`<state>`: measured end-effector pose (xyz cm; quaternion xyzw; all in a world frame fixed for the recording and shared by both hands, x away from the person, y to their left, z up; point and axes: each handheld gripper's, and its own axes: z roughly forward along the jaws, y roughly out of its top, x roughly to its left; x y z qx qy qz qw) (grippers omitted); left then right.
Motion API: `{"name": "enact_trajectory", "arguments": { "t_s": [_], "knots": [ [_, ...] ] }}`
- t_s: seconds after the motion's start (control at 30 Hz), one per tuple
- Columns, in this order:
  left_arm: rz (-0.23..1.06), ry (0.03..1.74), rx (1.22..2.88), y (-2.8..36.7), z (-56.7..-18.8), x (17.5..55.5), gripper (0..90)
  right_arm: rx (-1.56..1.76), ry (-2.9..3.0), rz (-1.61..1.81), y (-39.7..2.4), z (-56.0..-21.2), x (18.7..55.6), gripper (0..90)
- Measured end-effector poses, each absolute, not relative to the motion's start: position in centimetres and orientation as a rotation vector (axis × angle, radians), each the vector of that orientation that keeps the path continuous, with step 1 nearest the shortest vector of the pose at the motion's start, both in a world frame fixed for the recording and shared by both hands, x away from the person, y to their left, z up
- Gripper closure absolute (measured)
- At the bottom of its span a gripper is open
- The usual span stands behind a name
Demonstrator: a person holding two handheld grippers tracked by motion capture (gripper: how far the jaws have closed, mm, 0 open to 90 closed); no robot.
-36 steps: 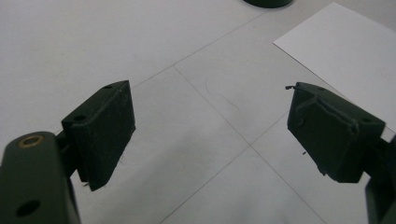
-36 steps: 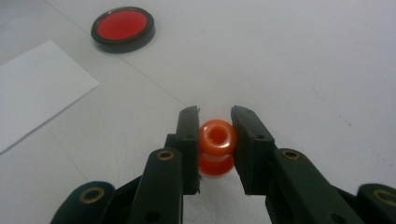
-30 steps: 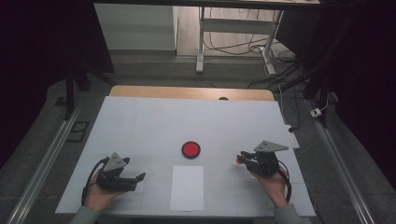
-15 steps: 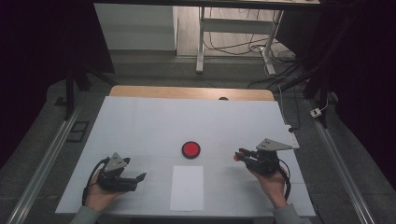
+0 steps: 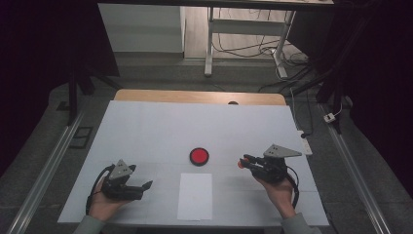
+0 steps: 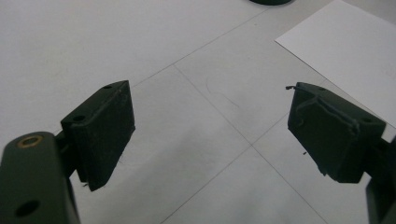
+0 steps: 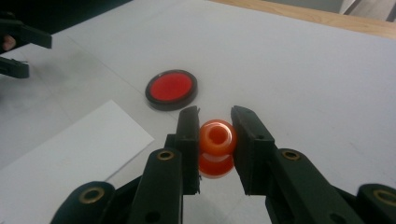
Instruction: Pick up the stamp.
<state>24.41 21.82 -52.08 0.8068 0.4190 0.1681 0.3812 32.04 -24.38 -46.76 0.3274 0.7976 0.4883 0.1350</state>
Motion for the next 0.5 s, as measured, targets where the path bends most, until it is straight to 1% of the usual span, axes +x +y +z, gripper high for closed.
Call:
{"name": "enact_trajectory", "arguments": {
  "t_s": [0.5],
  "knots": [
    [0.429,1.069,2.063,21.8,-52.1,24.4,15.2,0.895,2.338,1.484,-22.3,-46.3,31.4,72.0]
  ]
}}
